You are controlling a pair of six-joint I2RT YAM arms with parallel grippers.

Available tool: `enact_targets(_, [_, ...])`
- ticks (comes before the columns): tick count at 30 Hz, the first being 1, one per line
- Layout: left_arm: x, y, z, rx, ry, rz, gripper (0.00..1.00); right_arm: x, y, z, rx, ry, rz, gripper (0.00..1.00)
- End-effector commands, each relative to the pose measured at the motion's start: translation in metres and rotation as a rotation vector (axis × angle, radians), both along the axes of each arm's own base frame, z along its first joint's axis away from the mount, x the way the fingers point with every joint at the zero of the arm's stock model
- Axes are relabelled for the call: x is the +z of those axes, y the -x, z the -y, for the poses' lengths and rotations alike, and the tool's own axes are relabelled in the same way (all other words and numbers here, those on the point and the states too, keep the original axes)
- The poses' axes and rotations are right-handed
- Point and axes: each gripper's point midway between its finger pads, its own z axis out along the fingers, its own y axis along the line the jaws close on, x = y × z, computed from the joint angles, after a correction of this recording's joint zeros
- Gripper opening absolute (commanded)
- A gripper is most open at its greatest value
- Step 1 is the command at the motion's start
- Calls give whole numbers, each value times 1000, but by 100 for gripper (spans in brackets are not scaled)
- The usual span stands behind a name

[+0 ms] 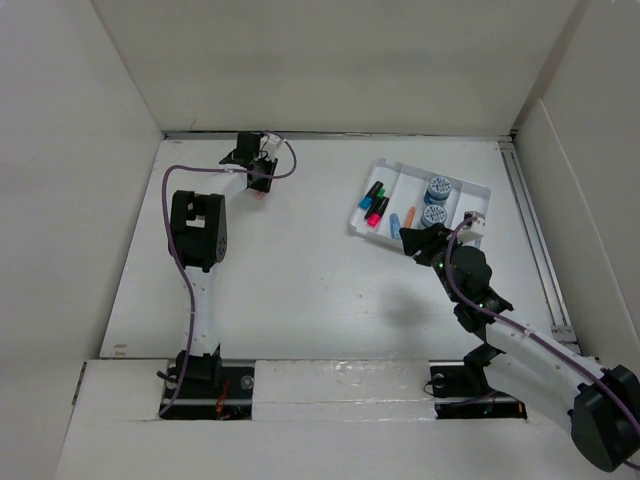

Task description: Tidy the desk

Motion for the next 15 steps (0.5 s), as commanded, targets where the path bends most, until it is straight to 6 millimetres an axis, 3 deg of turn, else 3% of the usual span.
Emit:
enact_targets(1, [23,7,5,9,-9,11,6,33,-5,-3,1,-33,82,55])
enact_targets(3, [45,0,15,18,24,45,3,33,-4,-6,19,-31,81,55])
enact_targets(5, [80,-7,45,-37,114,94,2,33,-4,-5,15,-29,80,55])
enact_targets(8, [138,-3,107,-147,315,161,1,32,-5,-6,13,-41,80,55])
enact_targets(9, [151,12,145,-240,416,142,2,33,-4,-8,25,-40,80,55])
enact_targets(10, [169,14,164,-293,455,182,3,33,-4,-8,28,-40,80,55])
enact_targets(12, [188,28,202,-366,551,193,6,32,-4,-6,19,-42,76,55])
enact_targets(13, [191,44,230,-405,591,172,6,32,-4,-6,16,-43,77,55])
enact_targets(15, [191,60,260,-455,637,161,8,33,-3,-6,20,-45,81,55])
